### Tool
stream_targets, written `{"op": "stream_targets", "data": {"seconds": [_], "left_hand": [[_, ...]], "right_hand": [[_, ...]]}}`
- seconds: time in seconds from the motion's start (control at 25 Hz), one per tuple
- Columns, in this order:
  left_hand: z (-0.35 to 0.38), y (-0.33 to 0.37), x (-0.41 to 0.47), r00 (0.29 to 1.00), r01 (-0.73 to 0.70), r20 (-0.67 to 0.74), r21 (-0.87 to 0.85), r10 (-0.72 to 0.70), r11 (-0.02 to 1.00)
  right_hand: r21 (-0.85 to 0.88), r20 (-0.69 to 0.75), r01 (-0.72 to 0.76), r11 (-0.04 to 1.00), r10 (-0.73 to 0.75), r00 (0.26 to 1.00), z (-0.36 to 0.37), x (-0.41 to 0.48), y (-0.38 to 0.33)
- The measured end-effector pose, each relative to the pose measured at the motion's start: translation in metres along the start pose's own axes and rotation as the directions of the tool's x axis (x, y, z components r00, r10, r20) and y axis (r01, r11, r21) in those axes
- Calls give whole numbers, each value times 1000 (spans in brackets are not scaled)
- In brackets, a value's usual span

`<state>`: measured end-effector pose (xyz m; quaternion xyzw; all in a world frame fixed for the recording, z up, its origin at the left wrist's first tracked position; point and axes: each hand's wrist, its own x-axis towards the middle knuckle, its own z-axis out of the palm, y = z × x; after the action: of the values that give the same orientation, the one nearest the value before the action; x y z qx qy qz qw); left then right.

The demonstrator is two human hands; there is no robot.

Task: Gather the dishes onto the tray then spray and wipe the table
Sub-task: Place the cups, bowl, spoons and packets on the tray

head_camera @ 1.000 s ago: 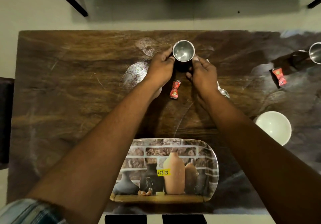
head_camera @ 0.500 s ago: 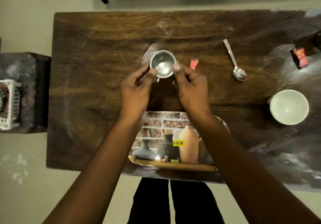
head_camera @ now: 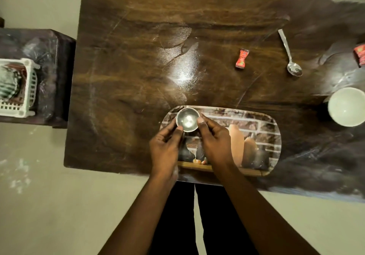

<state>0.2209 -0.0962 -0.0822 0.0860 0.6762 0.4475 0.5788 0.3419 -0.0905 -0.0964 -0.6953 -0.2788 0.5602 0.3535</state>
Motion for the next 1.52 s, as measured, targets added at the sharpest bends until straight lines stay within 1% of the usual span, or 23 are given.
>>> {"op": "stream_targets", "data": {"seconds": [0.2, 0.4, 0.6, 0.72, 0.84, 0.92, 1.0, 1.08, 1.16, 1.36, 1.44, 1.52], "left_hand": [[-3, -8, -2, 1000, -9, -8, -55, 8, 998], [-5, -8, 0, 1000, -12, -27, -54, 11, 998], [-6, -9, 0, 1000, -4, -17, -27, 4, 1000], [-7, -9, -1, 999, -9, -44, 12, 9, 1000], [-3, 2, -7, 993, -64, -93, 140, 77, 988], [4, 16, -12, 976, -146, -122, 234, 178, 961], [18, 30, -13, 951, -245, -108, 307, 289, 920], [39, 41, -14, 925, -345, -25, 365, 379, 865], [74, 45, -15, 902, -423, 105, 403, 418, 811], [193, 28, -19, 840, -525, 391, 409, 376, 746], [244, 18, -21, 808, -559, 475, 425, 350, 712], [298, 7, -27, 780, -590, 528, 444, 336, 675]], "right_hand": [[-61, 3, 32, 998, -31, 1000, 3, 1, 2], [-77, -14, 58, 995, -59, 998, 9, 0, 10], [-73, -23, 64, 995, -66, 998, 11, -1, 14], [-20, -31, 49, 999, -50, 998, 13, -4, 12], [39, -63, 8, 999, -5, 998, 9, -7, -1], [84, -98, 12, 996, -3, 995, -3, -10, -14], [98, -134, 44, 994, -30, 990, -23, -10, -29], [120, -176, 92, 989, -70, 982, -52, -7, -44], [134, -242, 144, 980, -109, 964, -92, 0, -56], [149, -414, 215, 965, -137, 900, -223, 32, -75], [159, -493, 223, 962, -119, 862, -276, 46, -79], [186, -560, 231, 955, -90, 824, -332, 61, -82]]}}
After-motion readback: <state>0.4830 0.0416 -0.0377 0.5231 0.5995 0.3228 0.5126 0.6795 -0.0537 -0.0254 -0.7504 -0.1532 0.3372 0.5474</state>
